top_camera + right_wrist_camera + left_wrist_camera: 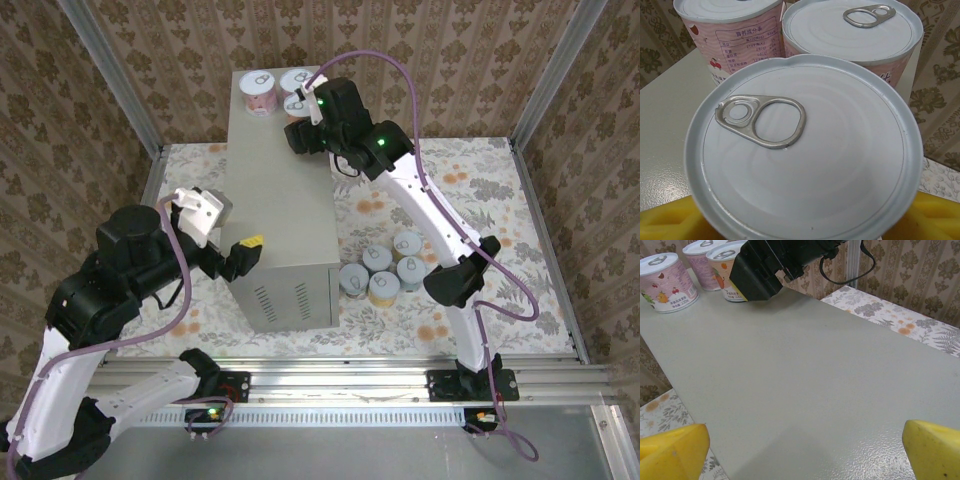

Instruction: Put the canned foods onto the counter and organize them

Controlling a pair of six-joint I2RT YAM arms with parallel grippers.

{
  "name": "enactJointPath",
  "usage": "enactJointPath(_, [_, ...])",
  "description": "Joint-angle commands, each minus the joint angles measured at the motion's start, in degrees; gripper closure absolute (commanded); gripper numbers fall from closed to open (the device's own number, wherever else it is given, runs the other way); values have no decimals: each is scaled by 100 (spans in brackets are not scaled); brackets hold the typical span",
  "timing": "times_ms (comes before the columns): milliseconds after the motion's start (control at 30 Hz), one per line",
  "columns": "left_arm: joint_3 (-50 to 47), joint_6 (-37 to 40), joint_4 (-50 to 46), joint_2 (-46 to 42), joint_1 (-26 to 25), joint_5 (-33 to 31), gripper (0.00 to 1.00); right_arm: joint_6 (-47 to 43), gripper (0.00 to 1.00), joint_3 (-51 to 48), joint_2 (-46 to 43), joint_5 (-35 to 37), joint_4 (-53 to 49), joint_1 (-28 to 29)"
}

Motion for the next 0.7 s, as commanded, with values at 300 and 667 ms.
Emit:
enactJointPath(300, [-37,-6,138,-101,46,90,0,146,28,-282,-149,-81,-172,78])
enactJointPath(667, [-52,-14,137,-136,52,99,0,111,28,-483,-279,-43,-122,120])
